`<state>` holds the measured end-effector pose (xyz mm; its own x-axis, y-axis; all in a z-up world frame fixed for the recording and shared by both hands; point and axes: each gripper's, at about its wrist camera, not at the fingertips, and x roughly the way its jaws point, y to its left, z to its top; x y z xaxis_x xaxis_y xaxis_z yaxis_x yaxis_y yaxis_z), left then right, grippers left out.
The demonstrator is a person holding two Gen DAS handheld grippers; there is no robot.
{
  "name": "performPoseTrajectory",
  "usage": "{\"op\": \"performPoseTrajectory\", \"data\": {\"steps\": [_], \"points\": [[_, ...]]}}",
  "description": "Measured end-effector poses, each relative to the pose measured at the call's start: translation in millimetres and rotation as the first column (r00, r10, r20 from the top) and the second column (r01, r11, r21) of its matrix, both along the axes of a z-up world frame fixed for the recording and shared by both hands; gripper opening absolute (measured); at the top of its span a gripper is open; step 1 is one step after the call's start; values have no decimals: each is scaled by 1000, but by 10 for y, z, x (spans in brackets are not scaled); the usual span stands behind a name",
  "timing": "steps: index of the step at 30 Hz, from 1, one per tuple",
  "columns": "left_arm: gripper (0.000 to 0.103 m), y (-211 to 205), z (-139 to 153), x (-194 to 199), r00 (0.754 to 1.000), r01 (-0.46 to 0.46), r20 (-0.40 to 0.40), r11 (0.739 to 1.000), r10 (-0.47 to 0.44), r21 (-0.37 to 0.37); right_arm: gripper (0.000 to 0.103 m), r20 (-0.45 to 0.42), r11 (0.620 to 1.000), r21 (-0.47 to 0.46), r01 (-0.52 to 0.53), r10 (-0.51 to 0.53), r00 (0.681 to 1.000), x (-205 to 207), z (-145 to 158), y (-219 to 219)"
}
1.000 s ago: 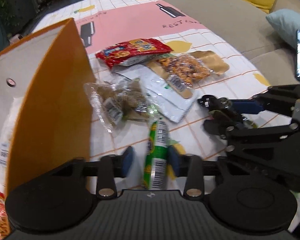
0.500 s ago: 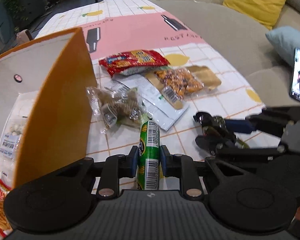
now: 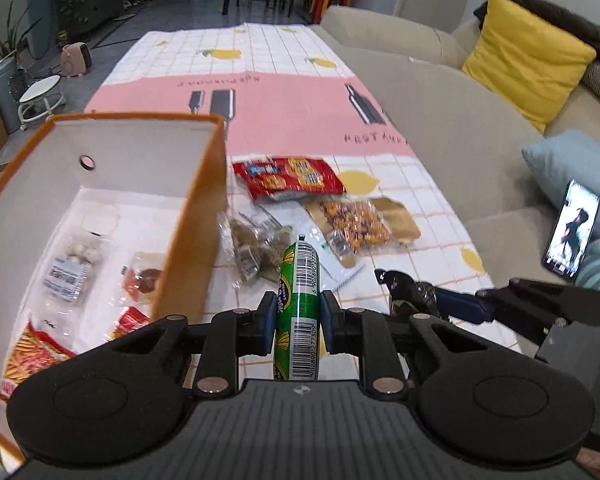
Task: Organize snacks
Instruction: 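Carry both snacks over the box and open both tools to drop them inside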
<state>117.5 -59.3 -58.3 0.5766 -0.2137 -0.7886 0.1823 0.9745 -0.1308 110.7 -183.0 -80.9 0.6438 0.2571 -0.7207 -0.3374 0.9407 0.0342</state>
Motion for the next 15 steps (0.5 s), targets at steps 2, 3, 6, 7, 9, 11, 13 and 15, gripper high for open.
{"op": "performPoseTrajectory", "data": {"steps": [2, 3, 6, 7, 9, 11, 13, 15], "points": [[25, 61, 106, -21, 1000, -5, 13, 1000, 5, -18, 35, 11, 1000, 19, -5, 5, 1000, -47, 106, 27], [25, 86, 152, -29, 1000, -6, 19, 1000, 6, -23, 35, 17, 1000, 26, -9, 9, 1000, -72, 151, 41], [25, 194, 295, -56, 999, -12, 38, 1000, 13, -29, 35, 38, 999, 32, -31, 30, 999, -129, 288, 113], [25, 236, 345, -59, 999, -13, 47, 1000, 14, -26, 35, 45, 998, 37, -41, 40, 998, -143, 331, 137], [25, 327, 434, -69, 998, -14, 64, 1000, 14, -11, 35, 56, 996, 56, -65, 62, 997, -149, 435, 194], [25, 434, 520, -70, 997, -17, 76, 1000, 17, 4, 35, 67, 993, 71, -92, 87, 994, -139, 539, 270], [25, 557, 586, -44, 997, -21, 78, 1000, 20, 13, 35, 91, 990, 57, -128, 123, 988, -128, 633, 381], [25, 679, 633, -13, 996, -28, 80, 999, 25, 34, 35, 114, 985, 41, -170, 164, 980, -103, 727, 518]]}}
